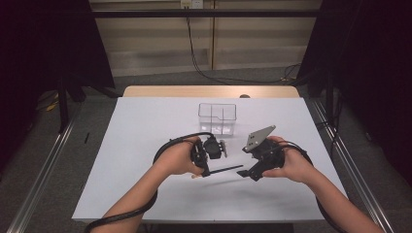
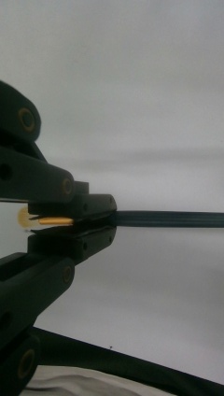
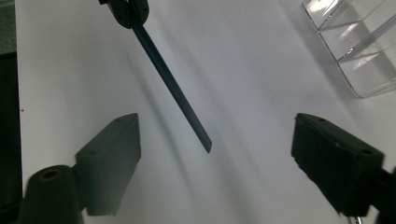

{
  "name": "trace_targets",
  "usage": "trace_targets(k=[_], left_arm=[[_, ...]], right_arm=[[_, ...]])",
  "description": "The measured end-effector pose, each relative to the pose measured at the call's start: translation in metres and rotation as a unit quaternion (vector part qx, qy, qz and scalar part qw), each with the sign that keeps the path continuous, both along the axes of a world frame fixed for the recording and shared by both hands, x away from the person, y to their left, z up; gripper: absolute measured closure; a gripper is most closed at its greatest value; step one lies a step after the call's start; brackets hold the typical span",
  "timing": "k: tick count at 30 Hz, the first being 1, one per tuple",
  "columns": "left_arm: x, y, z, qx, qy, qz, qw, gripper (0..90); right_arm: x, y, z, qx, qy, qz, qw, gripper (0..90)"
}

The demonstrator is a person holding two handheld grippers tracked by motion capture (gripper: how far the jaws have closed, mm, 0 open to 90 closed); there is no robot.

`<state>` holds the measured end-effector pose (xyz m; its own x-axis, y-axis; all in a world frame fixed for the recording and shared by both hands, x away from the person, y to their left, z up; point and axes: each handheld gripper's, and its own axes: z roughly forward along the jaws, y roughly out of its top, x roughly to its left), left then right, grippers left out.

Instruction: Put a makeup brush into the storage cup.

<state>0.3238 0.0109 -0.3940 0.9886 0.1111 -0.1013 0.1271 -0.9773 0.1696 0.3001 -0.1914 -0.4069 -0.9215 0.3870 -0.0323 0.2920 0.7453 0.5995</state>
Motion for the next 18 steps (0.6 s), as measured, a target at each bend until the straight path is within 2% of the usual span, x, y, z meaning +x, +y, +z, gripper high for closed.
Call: trace_targets(k=[2, 4, 5, 6, 7, 9, 10, 12, 14, 15, 17, 18], left_arm=[[0.000, -0.001, 0.001, 0.000, 0.002, 0.003, 1.0000, 84.2], [0.000, -0.001, 0.001, -0.002, 0.001, 0.002, 1.0000, 84.2], [-0.001, -0.001, 0.001, -0.003, -0.002, 0.001, 1.0000, 84.2], [-0.001, -0.001, 0.001, -0.003, -0.002, 0.001, 1.0000, 84.1], [-0.001, -0.001, 0.001, -0.003, -0.002, -0.001, 1.0000, 84.1], [-0.001, -0.001, 0.001, -0.003, -0.003, 0.000, 1.0000, 84.2], [0.000, -0.002, 0.002, 0.000, 0.002, -0.002, 1.0000, 84.2], [-0.001, -0.002, 0.001, -0.007, -0.003, 0.002, 1.0000, 84.2], [0.000, -0.002, 0.003, -0.004, -0.001, -0.004, 1.0000, 84.2], [-0.001, -0.002, 0.003, -0.005, -0.007, -0.003, 1.0000, 84.2], [-0.002, -0.003, 0.003, -0.010, -0.011, 0.001, 0.9999, 84.2], [-0.001, -0.003, 0.004, -0.005, 0.000, -0.004, 1.0000, 84.1]], right_arm=[[0.002, 0.003, 0.002, -0.006, 0.011, 0.004, 0.9999, 26.2], [0.003, 0.004, 0.002, -0.008, 0.013, 0.009, 0.9998, 27.7], [0.004, 0.007, 0.003, -0.016, 0.021, 0.017, 0.9995, 32.8], [0.004, 0.007, 0.003, -0.016, 0.021, 0.017, 0.9995, 32.8], [0.005, 0.009, 0.003, -0.023, 0.026, 0.027, 0.9990, 37.3], [0.005, 0.010, 0.003, -0.025, 0.030, 0.029, 0.9988, 39.7], [0.006, 0.010, 0.003, -0.027, 0.026, 0.034, 0.9987, 41.9], [0.006, 0.011, 0.003, -0.026, 0.024, 0.041, 0.9985, 44.9], [0.006, 0.013, 0.002, -0.028, 0.014, 0.055, 0.9980, 47.9], [0.007, 0.013, 0.002, -0.026, 0.012, 0.059, 0.9978, 49.4], [0.007, 0.015, 0.001, -0.026, 0.017, 0.065, 0.9974, 53.5], [0.006, 0.015, 0.001, -0.030, 0.015, 0.071, 0.9969, 53.3]])
